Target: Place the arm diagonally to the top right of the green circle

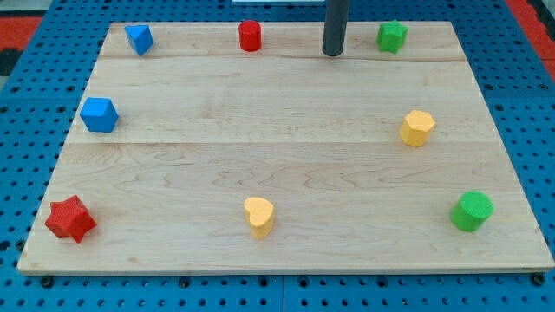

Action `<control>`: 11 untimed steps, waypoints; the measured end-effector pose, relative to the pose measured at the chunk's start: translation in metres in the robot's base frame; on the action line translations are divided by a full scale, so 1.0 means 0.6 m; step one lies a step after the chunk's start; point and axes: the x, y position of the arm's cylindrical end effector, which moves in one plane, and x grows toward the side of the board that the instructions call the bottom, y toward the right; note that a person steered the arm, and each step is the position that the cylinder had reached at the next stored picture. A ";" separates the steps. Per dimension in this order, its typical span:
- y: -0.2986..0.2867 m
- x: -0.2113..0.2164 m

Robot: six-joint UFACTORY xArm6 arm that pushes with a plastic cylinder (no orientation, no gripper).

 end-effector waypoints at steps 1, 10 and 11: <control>0.000 0.014; 0.315 0.386; 0.315 0.382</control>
